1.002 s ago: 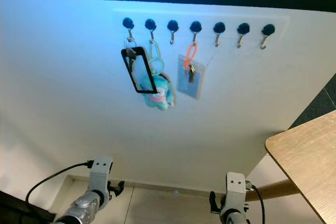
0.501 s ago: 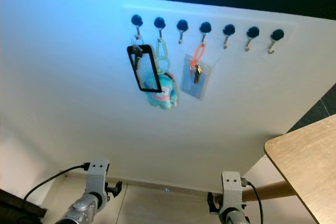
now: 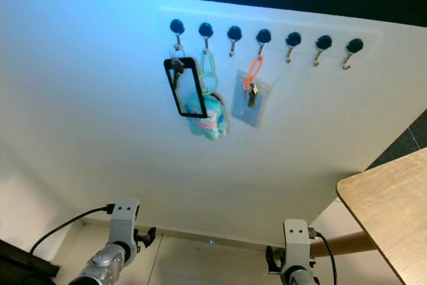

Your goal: Hang keys on a hook

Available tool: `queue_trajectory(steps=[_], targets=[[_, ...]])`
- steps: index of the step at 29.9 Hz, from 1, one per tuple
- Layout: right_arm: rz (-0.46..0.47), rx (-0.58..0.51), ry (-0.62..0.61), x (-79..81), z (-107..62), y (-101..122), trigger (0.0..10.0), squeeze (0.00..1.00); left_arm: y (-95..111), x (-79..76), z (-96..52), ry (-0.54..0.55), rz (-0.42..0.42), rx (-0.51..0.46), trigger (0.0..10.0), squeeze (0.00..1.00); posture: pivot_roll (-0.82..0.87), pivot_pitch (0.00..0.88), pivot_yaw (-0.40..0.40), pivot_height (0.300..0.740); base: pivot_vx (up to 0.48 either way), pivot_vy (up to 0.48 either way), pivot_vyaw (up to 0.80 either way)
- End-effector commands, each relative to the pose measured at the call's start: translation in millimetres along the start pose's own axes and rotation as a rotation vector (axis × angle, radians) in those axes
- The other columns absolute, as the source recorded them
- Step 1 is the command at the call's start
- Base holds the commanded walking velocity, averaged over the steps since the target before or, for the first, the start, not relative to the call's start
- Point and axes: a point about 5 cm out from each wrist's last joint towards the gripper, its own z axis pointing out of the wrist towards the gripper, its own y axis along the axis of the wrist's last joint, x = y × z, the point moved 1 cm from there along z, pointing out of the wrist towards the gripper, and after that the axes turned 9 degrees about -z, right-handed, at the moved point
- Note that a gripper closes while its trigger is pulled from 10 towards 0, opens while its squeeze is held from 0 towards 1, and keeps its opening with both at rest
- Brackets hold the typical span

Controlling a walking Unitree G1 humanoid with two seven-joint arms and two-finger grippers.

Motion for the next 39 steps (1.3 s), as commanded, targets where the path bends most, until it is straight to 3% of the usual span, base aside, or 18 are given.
queue_trajectory(steps=[1, 6, 39], targets=[[0.02, 0.02, -0.009, 0.4, -2.1, -6.0, 10.0, 0.0, 0.7, -3.3, 0.7, -0.015, 0.008, -0.001, 10.0, 0.0, 0.04, 0.019, -0.028, 0.74, 0.0, 0.0, 0.0], [0.025, 0.022, -0.009, 2.0, -2.7, -7.3, 10.0, 0.0, -0.2, -2.3, 0.3, -0.017, 0.016, 0.004, 10.0, 0.0, 0.04, 0.018, -0.028, 0.74, 0.0, 0.0, 0.0], [0.042, 0.031, -0.011, 4.6, -3.2, -9.2, 10.0, 0.0, 3.0, -3.9, 1.4, -0.046, 0.075, 0.015, 10.0, 0.0, 0.05, 0.03, -0.022, 0.74, -0.309, 0.0, 0.0]])
